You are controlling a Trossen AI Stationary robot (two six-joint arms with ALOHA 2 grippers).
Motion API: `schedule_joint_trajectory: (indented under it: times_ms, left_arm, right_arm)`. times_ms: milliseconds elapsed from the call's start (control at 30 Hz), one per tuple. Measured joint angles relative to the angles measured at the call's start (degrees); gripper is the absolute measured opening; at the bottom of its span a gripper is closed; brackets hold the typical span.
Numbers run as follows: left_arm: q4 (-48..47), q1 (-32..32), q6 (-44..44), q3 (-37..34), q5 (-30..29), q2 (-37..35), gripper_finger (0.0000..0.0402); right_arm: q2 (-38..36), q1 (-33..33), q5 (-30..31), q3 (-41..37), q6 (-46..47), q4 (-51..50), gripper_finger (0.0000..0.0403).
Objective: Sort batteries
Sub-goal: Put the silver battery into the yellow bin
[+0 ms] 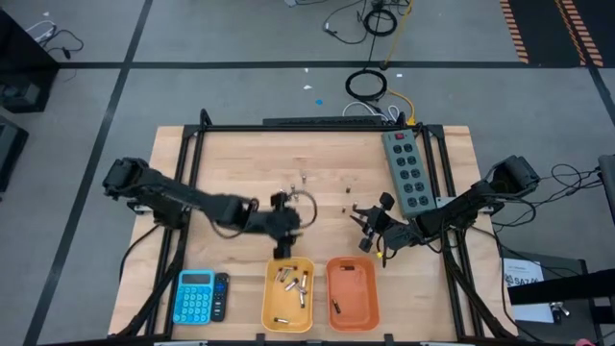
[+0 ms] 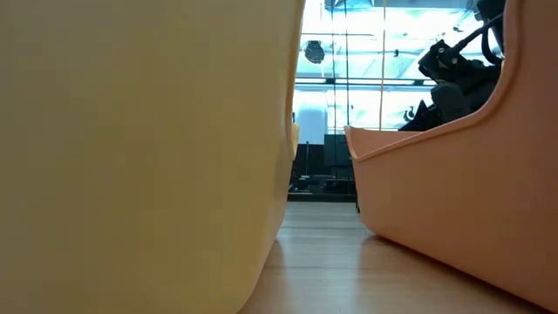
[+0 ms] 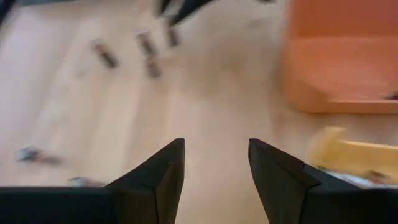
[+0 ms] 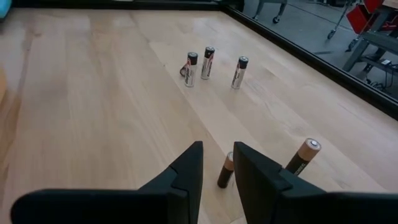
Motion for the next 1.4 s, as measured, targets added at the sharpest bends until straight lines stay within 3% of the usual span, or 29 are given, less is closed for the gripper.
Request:
schedule_joint_trajectory:
  times_ms: [233,500,1033,1400]
  left_arm:
    - [-4.38,10.12,7.26,0.02,1.64,0.02,0.0188]
    - [-7.52,15.75,25.26,0.02,7.74,0.02,0.0189]
    - [-5.84,19.11,29.99,0.02,10.54,8.67,0.0189]
    - [-2.93,23.31,31.16,0.02,13.52,9.57,0.0189]
  right_arm:
    - [0.0,0.02,-0.24,0.0,0.0,-1.26,0.0079]
    - [0.0,0.04,-0.24,0.0,-0.02,-1.85,0.0079]
    - [0.0,0.0,-0.22,0.0,-0.68,-0.39,0.0079]
    - [0.0,-0.34,-0.18,0.0,-0.87,-0.67,0.0079]
